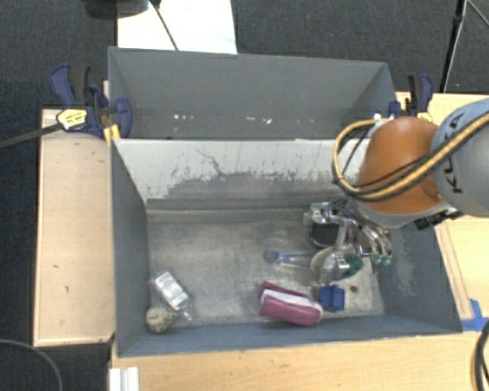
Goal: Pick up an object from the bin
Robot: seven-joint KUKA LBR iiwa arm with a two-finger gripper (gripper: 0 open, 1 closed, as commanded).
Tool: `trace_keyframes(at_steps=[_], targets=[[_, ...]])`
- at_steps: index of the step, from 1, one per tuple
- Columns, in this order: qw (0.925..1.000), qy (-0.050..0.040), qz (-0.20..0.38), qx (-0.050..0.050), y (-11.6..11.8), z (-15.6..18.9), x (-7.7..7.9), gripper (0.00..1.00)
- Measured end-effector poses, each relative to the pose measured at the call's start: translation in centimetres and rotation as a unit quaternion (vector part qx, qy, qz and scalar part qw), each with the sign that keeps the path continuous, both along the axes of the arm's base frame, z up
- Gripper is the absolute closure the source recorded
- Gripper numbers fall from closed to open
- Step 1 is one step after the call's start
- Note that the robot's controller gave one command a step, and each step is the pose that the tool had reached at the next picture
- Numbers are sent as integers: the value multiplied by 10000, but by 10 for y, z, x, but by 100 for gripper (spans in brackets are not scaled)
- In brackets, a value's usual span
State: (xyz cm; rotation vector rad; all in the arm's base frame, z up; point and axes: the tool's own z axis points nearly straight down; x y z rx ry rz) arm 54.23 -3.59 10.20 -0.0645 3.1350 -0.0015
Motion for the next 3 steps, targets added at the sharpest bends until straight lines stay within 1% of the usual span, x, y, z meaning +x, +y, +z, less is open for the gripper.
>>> trace_keyframes(at_steps=[1, 2, 3], targets=[[9999, 2, 146, -1, -29, 5, 8, 0], [9999, 35, 144, 11, -52, -32, 18, 0], [9999, 24, 131, 11, -51, -31, 19, 0]])
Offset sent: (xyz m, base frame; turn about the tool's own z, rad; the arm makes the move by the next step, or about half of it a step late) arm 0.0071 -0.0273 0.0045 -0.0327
